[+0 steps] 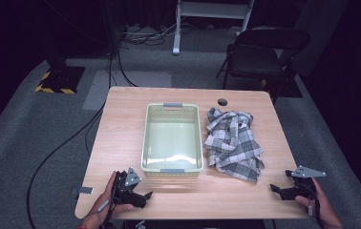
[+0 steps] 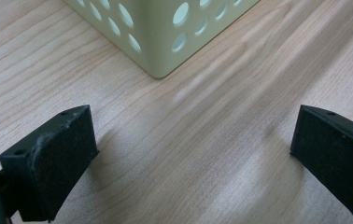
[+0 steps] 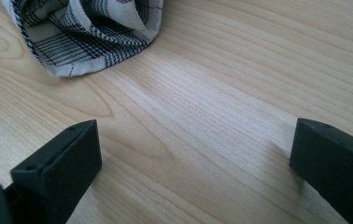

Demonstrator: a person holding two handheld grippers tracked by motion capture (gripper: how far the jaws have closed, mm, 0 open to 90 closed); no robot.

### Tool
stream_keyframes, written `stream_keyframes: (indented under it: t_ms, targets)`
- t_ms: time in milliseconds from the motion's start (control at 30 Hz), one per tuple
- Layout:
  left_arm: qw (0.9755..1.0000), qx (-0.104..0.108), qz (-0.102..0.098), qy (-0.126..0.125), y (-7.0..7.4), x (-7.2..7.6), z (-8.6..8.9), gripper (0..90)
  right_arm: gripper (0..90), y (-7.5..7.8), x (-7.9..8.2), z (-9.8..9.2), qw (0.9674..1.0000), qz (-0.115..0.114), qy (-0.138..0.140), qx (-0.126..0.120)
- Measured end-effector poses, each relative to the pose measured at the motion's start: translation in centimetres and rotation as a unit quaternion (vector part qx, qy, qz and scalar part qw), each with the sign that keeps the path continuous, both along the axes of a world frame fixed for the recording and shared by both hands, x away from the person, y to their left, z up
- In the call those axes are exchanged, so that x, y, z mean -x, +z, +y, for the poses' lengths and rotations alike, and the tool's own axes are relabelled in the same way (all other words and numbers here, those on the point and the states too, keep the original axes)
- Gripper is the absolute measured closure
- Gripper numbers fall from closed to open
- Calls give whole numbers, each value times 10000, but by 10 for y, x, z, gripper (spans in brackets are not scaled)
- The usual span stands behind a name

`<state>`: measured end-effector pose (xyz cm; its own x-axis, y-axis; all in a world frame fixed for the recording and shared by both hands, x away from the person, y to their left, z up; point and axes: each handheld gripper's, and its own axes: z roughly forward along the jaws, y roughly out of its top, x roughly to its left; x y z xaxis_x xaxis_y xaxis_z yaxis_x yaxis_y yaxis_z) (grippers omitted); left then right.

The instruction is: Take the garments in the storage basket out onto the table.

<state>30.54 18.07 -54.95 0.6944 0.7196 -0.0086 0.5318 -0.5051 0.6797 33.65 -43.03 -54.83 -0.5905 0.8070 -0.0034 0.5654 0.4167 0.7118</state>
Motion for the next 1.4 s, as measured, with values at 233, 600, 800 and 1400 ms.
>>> stream_keyframes:
  t_ms: [233,600,800,1400]
  targets:
    - [10000,-2,10,13,0,0,0,0,10,0,0,0,10000,6,-10,2]
    - [10000,-14,3,10,0,1,0,1,6,0,0,1,9999,11,-103,5]
    - [10000,-3,13,11,0,1,0,0,5,0,0,1,9999,10,-127,1]
    - [10000,0,13,12,0,0,0,0,5,-1,0,1,9999,7,-116,3]
